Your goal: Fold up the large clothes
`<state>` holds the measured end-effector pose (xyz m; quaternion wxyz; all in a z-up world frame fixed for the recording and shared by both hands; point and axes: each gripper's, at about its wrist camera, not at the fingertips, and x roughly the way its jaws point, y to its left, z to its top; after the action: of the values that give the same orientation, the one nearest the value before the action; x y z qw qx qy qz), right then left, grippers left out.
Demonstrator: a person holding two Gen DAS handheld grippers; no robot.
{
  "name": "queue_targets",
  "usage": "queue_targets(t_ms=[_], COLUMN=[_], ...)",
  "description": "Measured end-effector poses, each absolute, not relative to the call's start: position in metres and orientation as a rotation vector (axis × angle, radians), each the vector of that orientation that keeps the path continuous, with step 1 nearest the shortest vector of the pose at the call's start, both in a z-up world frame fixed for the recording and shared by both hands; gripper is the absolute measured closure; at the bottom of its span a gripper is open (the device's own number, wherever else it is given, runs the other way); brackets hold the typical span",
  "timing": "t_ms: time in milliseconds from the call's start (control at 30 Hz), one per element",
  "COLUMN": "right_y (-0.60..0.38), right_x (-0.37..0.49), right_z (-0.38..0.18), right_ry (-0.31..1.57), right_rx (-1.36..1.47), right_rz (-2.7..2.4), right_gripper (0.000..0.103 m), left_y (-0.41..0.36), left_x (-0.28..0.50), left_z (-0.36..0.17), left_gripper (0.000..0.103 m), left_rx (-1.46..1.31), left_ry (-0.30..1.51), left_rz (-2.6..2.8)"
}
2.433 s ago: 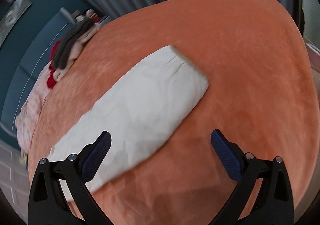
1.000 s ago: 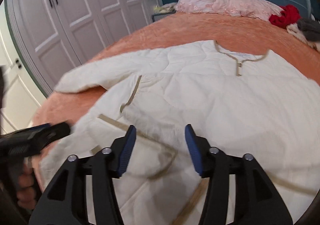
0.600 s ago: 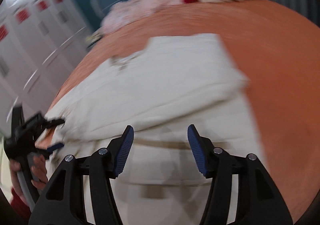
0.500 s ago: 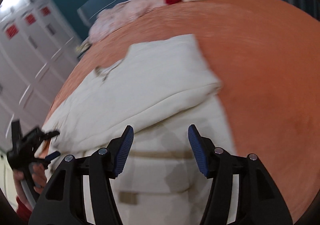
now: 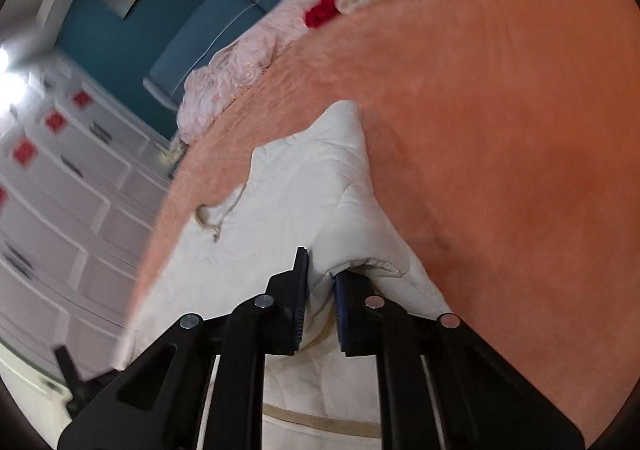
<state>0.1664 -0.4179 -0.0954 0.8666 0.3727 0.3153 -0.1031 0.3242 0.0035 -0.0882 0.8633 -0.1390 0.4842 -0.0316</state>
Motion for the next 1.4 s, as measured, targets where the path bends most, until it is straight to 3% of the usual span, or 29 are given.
queue_targets(t_ms=[200, 300, 400, 533, 633, 967, 1400], right_y=[-0.405, -0.395, -0.38, -0.354, -0.329, -0.262, -0.251], right_x=[0.174, 0.177, 0.169, 0.155, 0.167, 0.228, 0.231], right_z=[-0.122, -0.111, -0.091, -0.056, -0.042, -0.105, -0.125], right_ry=[0.802, 0.822, 0.809, 0.707, 0.675, 0.851, 0.855], right_rx=[0.653, 0.56, 0.447, 0.339, 0.297, 0.211, 0.187], right_rz=[-0.303, -0.349, -0.397, -0.401, -0.324, -0.169, -0.191], right_gripper=[0.091, 0.084, 0.077, 0.073, 0.067, 0.066, 0.064], left_y=[-0.011, -0.012, -0.011, -0.001, -0.012, -0.094, -0.105], left_x=[0.311, 0.307, 0.3, 0.284, 0.285, 0.308, 0.298], left_z=[-0.114, -0.111, -0.098, -0.06, -0.038, -0.107, -0.128], left_gripper=[0.093, 0.088, 0.073, 0.07, 0.058, 0.058, 0.047], left_rx=[-0.164, -0.129, -0.095, -0.075, -0.104, -0.006, 0.052], left_ry=[0.982, 0.958, 0.94, 0.854, 0.806, 0.94, 0.855], left_rz=[-0.03, -0.015, -0.002, 0.015, -0.009, -0.132, -0.114])
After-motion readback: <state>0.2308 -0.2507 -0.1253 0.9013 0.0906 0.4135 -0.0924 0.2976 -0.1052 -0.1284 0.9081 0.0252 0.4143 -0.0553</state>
